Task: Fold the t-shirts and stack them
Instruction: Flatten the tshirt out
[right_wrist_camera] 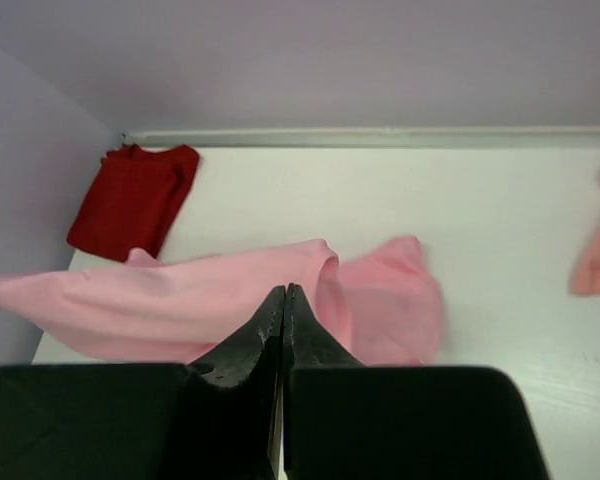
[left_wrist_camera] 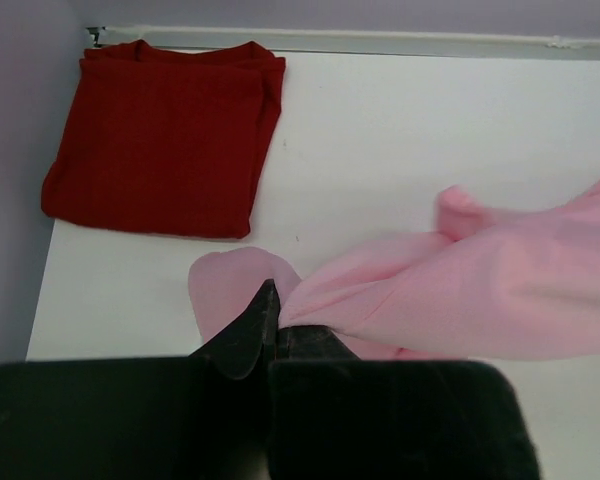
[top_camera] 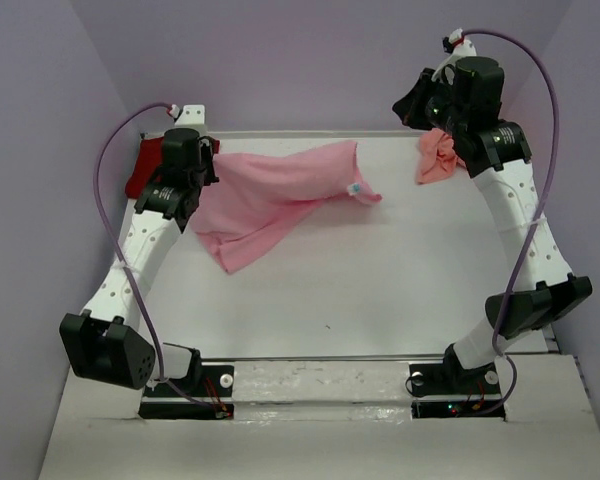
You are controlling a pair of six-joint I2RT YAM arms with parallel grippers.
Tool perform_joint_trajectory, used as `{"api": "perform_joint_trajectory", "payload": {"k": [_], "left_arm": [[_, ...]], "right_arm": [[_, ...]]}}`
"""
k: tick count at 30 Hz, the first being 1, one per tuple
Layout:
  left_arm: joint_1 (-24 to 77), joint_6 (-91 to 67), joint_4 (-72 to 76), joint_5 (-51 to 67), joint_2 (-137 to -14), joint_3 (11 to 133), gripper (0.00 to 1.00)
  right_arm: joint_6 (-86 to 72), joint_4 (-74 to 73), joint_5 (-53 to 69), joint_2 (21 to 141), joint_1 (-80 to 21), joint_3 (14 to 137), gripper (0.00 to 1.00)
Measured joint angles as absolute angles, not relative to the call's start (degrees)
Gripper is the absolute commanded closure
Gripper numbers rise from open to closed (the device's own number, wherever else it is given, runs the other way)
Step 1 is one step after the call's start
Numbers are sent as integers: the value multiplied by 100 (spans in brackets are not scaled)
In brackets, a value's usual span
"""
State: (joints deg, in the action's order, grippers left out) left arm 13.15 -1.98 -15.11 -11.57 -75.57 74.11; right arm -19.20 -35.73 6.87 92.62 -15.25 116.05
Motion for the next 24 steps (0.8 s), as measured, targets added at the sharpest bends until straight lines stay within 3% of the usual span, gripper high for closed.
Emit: {"api": "perform_joint_trajectory", "payload": {"k": [12, 14, 15, 17, 19, 24], "left_arm": [[1317, -810, -2412, -1409, -6466, 7334, 100], [1330, -893, -2493, -1378, -6165, 7218, 100], [1343, -928, -2519, -1350, -6003, 7124, 100], [1352, -956, -2574, -1319, -5833, 6997, 100], [1352, -972, -2650, -1273, -5745, 6879, 100], [1352, -996, -2812, -1216, -5835, 6785, 100]], "right_arm": [[-2268, -4525, 751, 7614, -1533, 10158, 100], [-2386, -4615, 1031, 7341, -1533, 10033, 75], [-2427, -4622, 1260, 7279, -1533, 9970, 48], [-2464, -4584, 1885, 7286, -1533, 9745, 33], [-2539, -4547, 2451, 7422, -1535, 9467, 28], [-2703, -4139, 3693, 8503, -1575, 8604, 28]]}}
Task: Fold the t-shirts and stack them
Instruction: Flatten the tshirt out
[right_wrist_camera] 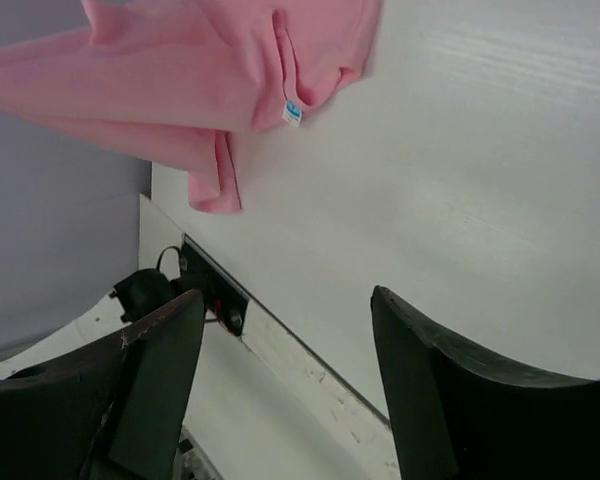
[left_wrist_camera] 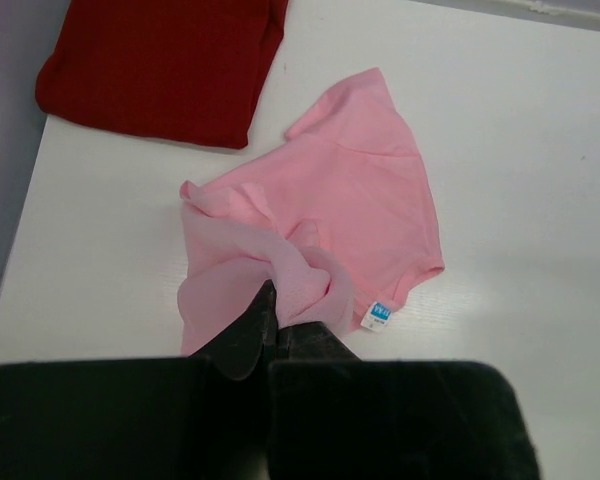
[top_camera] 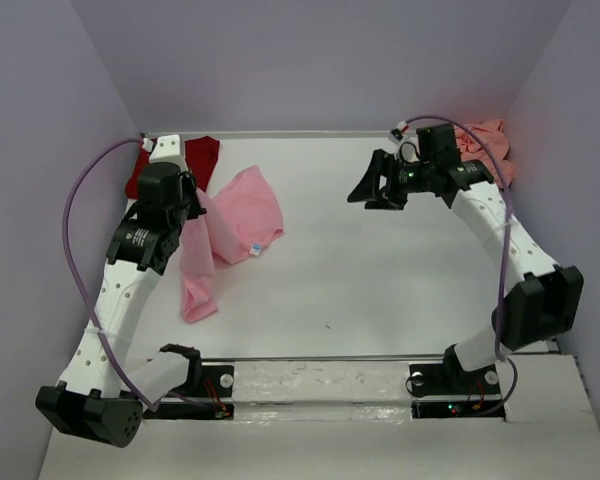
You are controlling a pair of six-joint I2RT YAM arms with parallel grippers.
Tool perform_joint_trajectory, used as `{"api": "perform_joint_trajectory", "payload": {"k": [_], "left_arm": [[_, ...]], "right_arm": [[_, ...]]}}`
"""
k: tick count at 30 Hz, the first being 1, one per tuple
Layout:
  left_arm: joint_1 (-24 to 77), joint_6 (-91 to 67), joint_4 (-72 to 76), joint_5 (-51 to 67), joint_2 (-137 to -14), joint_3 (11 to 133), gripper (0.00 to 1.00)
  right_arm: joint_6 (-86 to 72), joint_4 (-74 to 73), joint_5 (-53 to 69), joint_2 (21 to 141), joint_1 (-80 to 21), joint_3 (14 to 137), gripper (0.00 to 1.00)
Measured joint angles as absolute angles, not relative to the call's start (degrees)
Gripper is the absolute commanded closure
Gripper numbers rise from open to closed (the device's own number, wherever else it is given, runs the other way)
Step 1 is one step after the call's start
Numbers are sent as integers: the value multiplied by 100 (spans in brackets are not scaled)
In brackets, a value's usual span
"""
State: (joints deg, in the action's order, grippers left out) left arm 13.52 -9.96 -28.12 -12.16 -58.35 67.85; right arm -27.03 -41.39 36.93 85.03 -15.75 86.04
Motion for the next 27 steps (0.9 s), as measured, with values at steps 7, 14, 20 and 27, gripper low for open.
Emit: {"api": "perform_joint_trajectory", "payload": {"k": [7, 14, 20, 27], "left_arm": [[1352, -1031, -2897, -1192, -5942, 6785, 100], [1356, -1070, -3142, -1168, -6211, 6855, 100], [1356, -1214, -3472, -1221, -6466, 6947, 100], [1356, -1413, -3695, -1306, -6272, 6947, 100]], "right_arm": [[-2926, -3782, 4580, 9596, -1723, 8156, 37], [-2958, -3424, 4991, 10593, -2630, 9076, 37], [-2952, -3328, 5105, 11445, -3153, 9596, 37], [-2851, -3273, 5118, 12370, -3114, 10497, 37]]}}
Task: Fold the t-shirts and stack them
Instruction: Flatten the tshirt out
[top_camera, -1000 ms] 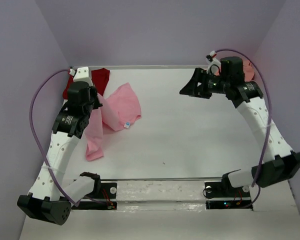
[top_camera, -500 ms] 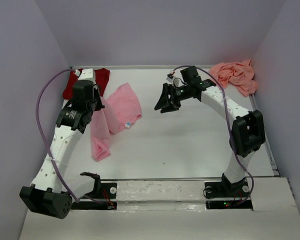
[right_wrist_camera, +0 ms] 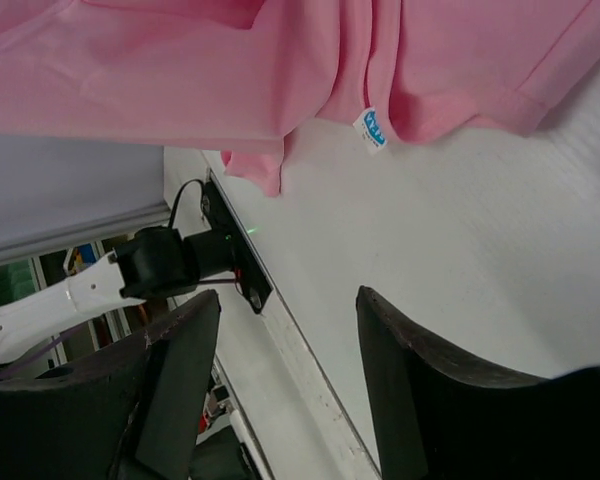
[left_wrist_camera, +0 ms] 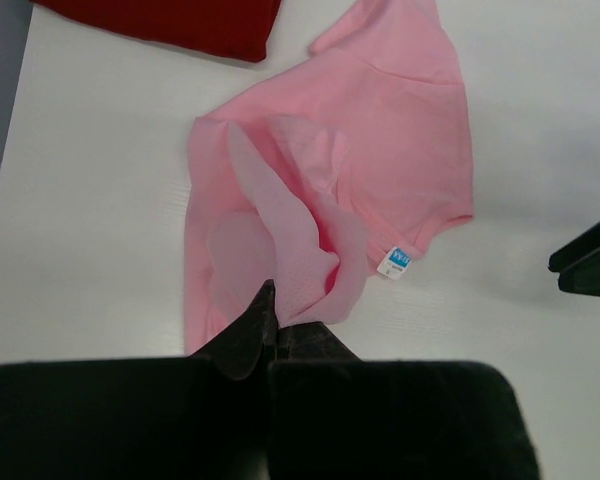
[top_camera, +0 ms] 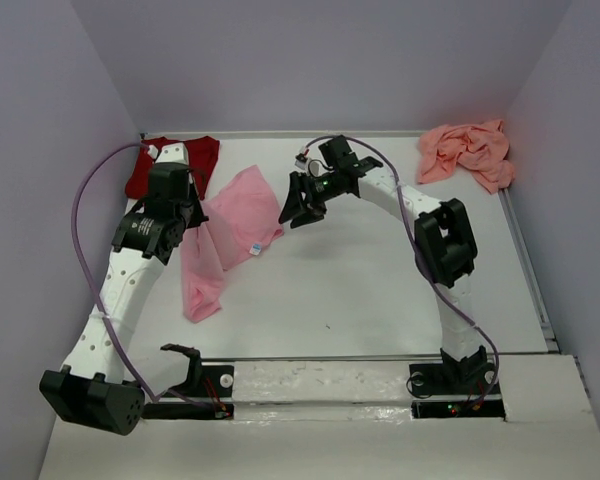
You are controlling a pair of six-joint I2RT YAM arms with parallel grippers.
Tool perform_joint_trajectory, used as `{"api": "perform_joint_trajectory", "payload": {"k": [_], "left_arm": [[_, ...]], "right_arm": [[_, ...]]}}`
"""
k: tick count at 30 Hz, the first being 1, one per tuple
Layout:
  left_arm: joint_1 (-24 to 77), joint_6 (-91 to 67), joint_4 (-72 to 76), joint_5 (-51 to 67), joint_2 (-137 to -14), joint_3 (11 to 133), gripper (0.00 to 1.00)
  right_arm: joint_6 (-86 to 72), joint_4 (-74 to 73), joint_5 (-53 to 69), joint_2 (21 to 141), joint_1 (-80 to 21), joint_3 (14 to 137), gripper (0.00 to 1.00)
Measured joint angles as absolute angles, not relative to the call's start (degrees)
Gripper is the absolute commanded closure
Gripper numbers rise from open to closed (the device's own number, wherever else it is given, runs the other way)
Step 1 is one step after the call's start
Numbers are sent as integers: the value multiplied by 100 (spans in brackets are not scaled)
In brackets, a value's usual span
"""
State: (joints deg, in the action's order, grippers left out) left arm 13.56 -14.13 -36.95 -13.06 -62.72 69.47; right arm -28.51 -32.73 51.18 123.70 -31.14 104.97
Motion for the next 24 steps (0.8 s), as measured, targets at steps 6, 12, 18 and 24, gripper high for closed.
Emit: {"api": "perform_joint_trajectory", "payload": {"k": [6, 12, 18, 24], "left_arm": [[1356, -1603, -4027, -1271, -6246, 7011, 100], [1356, -1695, -4329, -1262, -6243, 7120, 100], [1356, -1754, -4545, -1253, -6222, 7249, 100], [1356, -1857, -4689, -1188, -6080, 7253, 100]], "right_arm": [[-2832, -3245, 5153, 13299, -3258, 11607, 38], [-2840, -3221, 5256, 14226, -3616, 12361, 38], [-2980, -3199, 5301, 14875, -3876, 12980, 38], [-3177, -3035, 5312, 15203, -3997, 13574, 38]]}}
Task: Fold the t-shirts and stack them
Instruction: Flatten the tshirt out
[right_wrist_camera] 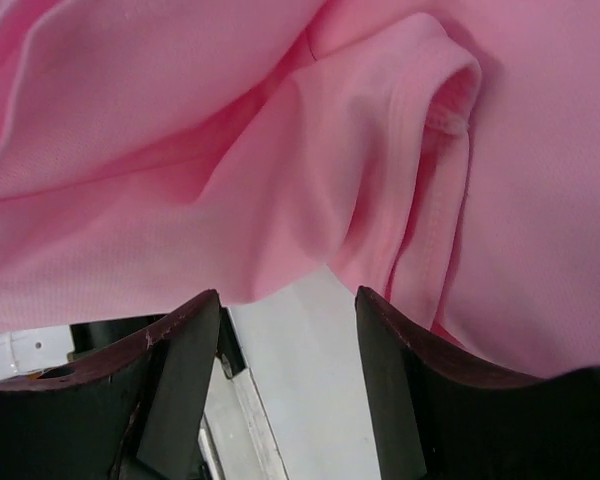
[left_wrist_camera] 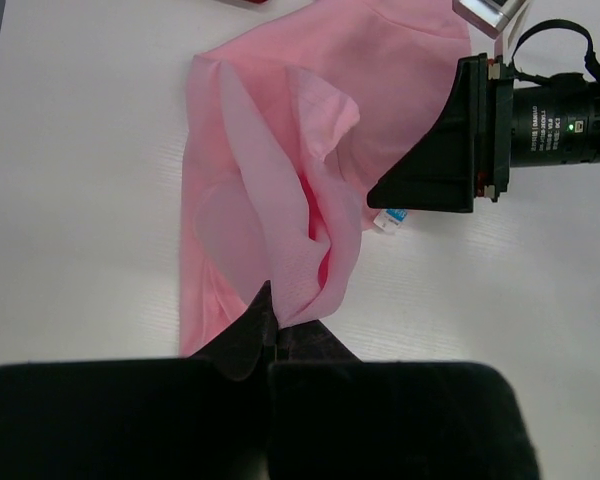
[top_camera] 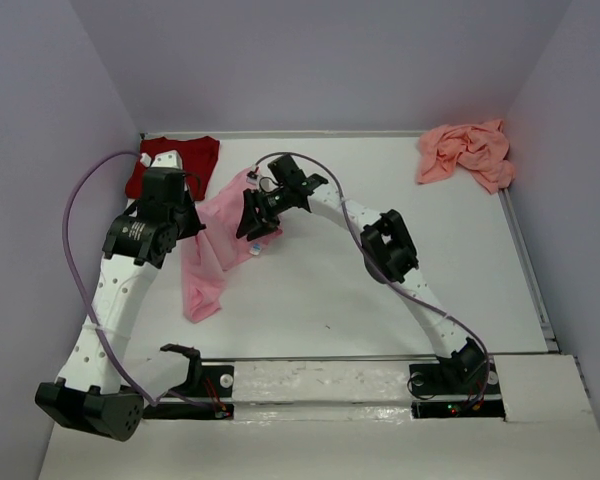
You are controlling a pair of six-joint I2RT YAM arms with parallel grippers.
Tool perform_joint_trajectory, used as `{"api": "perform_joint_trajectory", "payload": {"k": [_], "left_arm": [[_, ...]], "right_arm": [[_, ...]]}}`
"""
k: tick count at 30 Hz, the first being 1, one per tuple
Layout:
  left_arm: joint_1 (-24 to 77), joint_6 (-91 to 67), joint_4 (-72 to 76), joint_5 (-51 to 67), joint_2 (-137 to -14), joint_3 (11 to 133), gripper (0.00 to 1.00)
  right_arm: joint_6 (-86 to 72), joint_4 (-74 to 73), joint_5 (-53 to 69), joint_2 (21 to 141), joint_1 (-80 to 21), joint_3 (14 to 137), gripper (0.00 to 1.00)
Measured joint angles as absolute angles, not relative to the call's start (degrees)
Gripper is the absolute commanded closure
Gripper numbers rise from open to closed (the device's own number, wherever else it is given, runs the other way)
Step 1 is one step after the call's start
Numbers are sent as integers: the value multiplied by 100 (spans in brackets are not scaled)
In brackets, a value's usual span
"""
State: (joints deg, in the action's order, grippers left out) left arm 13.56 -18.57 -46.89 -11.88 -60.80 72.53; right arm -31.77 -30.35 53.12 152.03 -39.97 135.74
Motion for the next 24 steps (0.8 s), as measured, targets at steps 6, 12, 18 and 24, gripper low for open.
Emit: {"api": "perform_joint_trajectory", "payload": {"k": [6, 12, 18, 24], "left_arm": [[1356, -1900, -4792, -1120, -5968, 7253, 100], [1356, -1900, -4792, -1103, -5944, 7253, 100], [1356, -1900, -4794, -1092, -5944, 7253, 100], [1356, -1900, -4882, -1076, -5946, 7352, 100]], "right_arm": [[-3262, -2825, 5310, 15360, -4053, 13802, 38], [-3129, -2792, 5295, 15360, -4084, 13721, 38], [-2956, -2786, 5288, 15360, -4093, 13688, 38], [-2740, -2779, 5236, 15362, -4093, 13657, 38]]}}
